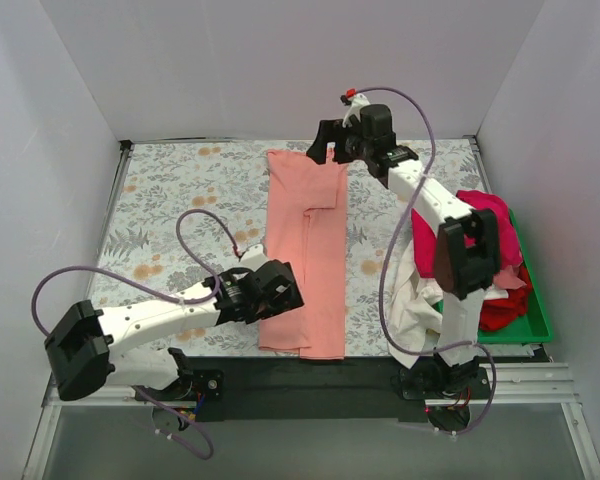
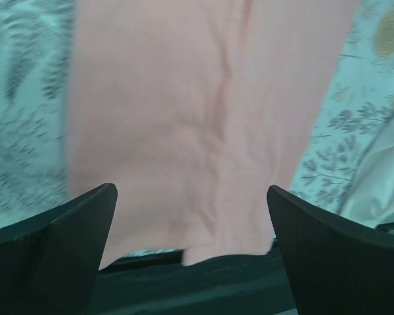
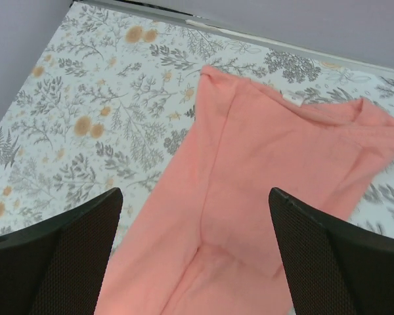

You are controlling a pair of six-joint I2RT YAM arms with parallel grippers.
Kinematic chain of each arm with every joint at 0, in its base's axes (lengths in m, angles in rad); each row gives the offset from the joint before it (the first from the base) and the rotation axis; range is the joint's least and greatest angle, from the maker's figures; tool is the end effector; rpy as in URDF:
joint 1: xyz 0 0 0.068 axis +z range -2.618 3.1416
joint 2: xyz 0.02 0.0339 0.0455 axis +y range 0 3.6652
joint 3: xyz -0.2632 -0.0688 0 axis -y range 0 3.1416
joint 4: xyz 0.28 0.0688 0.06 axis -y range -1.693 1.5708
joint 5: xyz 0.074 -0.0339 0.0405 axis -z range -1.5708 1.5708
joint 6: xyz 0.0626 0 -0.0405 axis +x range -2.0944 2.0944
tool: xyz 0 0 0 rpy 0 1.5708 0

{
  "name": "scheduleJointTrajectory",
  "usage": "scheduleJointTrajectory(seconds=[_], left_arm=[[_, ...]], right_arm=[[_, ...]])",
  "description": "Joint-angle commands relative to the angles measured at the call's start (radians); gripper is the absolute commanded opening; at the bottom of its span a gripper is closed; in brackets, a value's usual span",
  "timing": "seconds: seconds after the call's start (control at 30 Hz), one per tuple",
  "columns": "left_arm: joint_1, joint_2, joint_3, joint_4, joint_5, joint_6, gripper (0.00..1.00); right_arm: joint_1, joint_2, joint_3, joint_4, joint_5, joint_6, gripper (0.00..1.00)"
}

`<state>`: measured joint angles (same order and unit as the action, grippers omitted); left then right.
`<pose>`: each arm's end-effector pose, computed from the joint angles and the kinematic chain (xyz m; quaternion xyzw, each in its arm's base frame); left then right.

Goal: Fold and stack the t-shirts
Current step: Fold the tshirt

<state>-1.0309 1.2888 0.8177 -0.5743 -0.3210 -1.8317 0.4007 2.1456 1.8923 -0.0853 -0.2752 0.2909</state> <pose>0.1662 -0.2389 0.1773 -0.4098 0.8617 -0.2324 0.1885 0.5236 0.2403 0.2777 -0.1235 0.8029 0.2993 0.5006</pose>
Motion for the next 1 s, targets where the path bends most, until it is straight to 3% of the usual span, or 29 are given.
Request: scheduleJointTrajectory(seconds=[0.0, 0.2, 0.33, 0.57, 0.67, 0.7, 0.97], left_arm=[[-0.001, -0.115, -0.101, -0.199, -0.052, -0.104, 0.98], [-0.003, -0.253, -0.248, -0.130, 0.095, -0.061, 0.85], [-0.003, -0.270, -0.293, -0.079, 0.155, -0.018, 0.70], [-0.003, -0.264, -0.359, -0.055, 0.185, -0.015, 0.31], [-0.003, -0.266, -0.371, -0.041, 0.185, -0.020, 0.11], [-0.003, -0.266, -0.376, -0.036, 0.184, -0.020, 0.00], [-0.003, -0.330, -0.388, -0.056, 0.188, -0.031, 0.00]], right_arm=[[0.041, -0.281, -0.307, -0.030, 0.103, -0.050, 0.98], [0.157, -0.570, -0.759, -0.031, 0.283, 0.033, 0.98], [0.243, -0.670, -0.904, -0.039, 0.372, 0.059, 0.98], [0.317, -0.825, -1.101, -0.070, 0.432, 0.146, 0.98], [0.346, -0.883, -1.165, -0.094, 0.432, 0.163, 0.98], [0.352, -0.912, -1.180, -0.100, 0.432, 0.166, 0.98], [0.521, -1.081, -1.328, -0.168, 0.283, 0.182, 0.96]])
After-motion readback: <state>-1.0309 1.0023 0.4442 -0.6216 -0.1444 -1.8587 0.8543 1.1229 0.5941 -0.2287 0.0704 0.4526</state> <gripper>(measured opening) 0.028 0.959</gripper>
